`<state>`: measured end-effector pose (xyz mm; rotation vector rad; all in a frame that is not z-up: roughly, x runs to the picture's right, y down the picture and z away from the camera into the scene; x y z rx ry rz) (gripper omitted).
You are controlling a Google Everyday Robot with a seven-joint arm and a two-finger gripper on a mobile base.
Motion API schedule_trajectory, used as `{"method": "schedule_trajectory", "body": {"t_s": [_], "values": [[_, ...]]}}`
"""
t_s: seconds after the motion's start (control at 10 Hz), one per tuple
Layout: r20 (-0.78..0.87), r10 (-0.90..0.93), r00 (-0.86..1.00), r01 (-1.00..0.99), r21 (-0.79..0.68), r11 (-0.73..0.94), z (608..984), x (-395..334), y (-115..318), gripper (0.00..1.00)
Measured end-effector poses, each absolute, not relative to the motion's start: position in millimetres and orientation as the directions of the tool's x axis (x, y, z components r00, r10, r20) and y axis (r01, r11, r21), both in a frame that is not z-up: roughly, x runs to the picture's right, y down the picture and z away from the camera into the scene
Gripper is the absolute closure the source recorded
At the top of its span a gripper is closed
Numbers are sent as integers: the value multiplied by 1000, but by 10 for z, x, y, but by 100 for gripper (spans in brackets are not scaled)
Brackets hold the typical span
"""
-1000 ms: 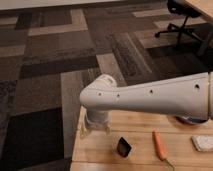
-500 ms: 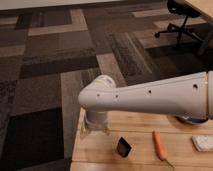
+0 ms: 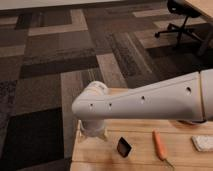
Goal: Knock the eraser over
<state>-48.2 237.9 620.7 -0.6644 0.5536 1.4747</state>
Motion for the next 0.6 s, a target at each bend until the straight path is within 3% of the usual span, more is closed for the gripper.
{"method": "schedule_trajectory", "body": {"t_s": [0.6], "values": [[-732,682,-18,-998,-30,-58,5948,274,2552,35]]}}
